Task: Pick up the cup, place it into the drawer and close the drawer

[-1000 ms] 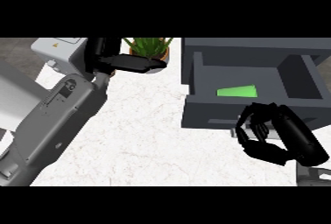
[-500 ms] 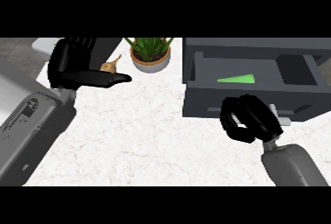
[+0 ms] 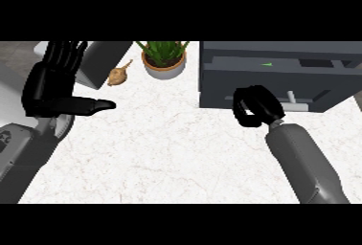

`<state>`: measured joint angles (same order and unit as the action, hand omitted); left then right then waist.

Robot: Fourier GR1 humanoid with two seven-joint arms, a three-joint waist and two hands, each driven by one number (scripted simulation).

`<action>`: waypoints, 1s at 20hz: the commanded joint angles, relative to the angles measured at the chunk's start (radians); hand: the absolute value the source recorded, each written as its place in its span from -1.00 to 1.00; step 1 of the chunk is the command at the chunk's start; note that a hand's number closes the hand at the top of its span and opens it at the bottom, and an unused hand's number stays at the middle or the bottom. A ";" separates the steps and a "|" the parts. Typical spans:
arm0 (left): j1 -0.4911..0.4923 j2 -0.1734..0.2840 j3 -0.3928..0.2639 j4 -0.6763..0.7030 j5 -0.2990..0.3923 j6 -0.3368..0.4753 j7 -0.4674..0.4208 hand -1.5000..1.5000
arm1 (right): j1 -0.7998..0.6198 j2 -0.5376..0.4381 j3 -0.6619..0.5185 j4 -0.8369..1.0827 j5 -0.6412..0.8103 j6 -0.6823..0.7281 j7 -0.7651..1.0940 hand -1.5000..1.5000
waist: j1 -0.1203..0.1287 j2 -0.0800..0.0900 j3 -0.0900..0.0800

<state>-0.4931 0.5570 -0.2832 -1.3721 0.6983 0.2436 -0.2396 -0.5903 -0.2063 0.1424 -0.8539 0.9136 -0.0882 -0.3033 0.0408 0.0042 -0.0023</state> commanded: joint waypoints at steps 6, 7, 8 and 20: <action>0.044 0.031 0.056 -0.021 0.004 -0.074 -0.002 -1.00 | -0.264 -0.043 -0.142 0.460 -0.041 -0.025 -0.156 1.00 | 0.022 0.016 0.005; 0.048 0.010 0.037 -0.005 -0.002 -0.081 -0.017 -1.00 | -0.312 -0.047 -0.149 0.484 -0.039 -0.007 -0.122 1.00 | 0.040 0.025 0.005; 0.042 0.006 0.039 0.001 -0.009 -0.070 -0.015 -1.00 | -0.303 -0.068 -0.165 0.511 -0.048 -0.020 -0.165 1.00 | 0.034 0.026 0.006; 0.085 -0.017 0.033 0.014 0.000 -0.166 -0.063 -1.00 | -0.392 -0.136 -0.243 0.590 -0.115 0.043 -0.192 1.00 | 0.073 0.052 0.006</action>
<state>-0.4270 0.5590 -0.2417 -1.3735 0.7109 0.0960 -0.2648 -0.8876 -0.2563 -0.0342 -0.3146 0.8252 -0.0199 -0.5704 0.0895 0.0151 -0.0024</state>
